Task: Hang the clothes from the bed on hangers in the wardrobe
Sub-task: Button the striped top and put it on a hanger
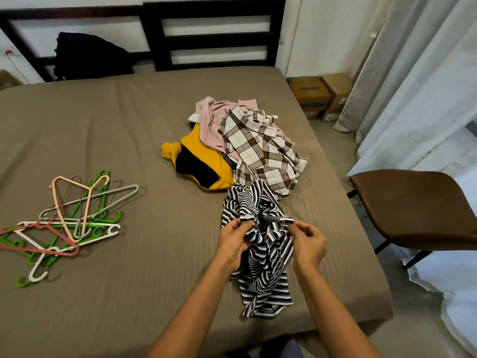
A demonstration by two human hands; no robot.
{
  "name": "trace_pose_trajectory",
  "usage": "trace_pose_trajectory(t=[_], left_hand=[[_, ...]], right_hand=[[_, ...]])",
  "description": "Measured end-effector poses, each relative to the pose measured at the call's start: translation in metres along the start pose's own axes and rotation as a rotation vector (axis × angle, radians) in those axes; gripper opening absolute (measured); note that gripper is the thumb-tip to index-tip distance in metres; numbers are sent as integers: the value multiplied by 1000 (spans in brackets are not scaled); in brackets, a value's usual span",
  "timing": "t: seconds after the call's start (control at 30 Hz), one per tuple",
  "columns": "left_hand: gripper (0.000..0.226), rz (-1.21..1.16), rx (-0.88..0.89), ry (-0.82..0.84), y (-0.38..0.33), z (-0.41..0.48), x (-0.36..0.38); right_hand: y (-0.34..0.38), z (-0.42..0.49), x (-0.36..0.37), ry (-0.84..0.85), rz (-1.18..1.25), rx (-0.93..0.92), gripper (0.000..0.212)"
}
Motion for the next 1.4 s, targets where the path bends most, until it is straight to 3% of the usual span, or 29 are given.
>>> trace_pose_trajectory(t=[0.17, 0.27, 0.33, 0.4, 0.47, 0.57, 0.67, 0.83, 0.93, 1.17, 1.33, 1.4], left_hand=[[16, 79, 48, 20, -4, 1, 5], [16, 127, 84, 13, -9, 2, 6], [13, 148, 118, 39, -12, -1, 8], [8, 185, 147, 63, -14, -3, 9], [7, 232, 170, 81, -16, -4, 9], [10, 275, 188, 92, -18, -4, 9], [25, 280, 201, 84, -18, -4, 9], [21, 321, 211, 89, -19, -6, 5], [24, 319, 195, 82, -18, -5, 3], [32, 441, 146, 143, -18, -1, 3], [6, 504, 153, 170, -20, -4, 6], [8, 527, 174, 157, -18, -3, 6]], right_hand=[[8, -4, 24, 346, 457, 547, 9], [12, -7, 30, 516, 605, 677, 8], [12, -7, 33, 564, 540, 651, 23], [11, -1, 32, 509, 408, 523, 10], [15, 9, 28, 422, 207, 217, 11], [32, 0, 26, 509, -118, -270, 5], [36, -12, 29, 554, -246, -456, 9], [34, -13, 25, 497, -278, -437, 19], [38, -18, 24, 548, -222, -395, 23], [37, -23, 20, 668, -25, -246, 10], [34, -17, 22, 717, -96, -176, 12], [34, -14, 22, 713, -158, -185, 14]])
Point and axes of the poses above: each hand's wrist, its own z-axis towards the middle knuckle, its own x-axis out of the palm, y = z × x, the point moved 4 cm from there along z, towards the middle knuckle
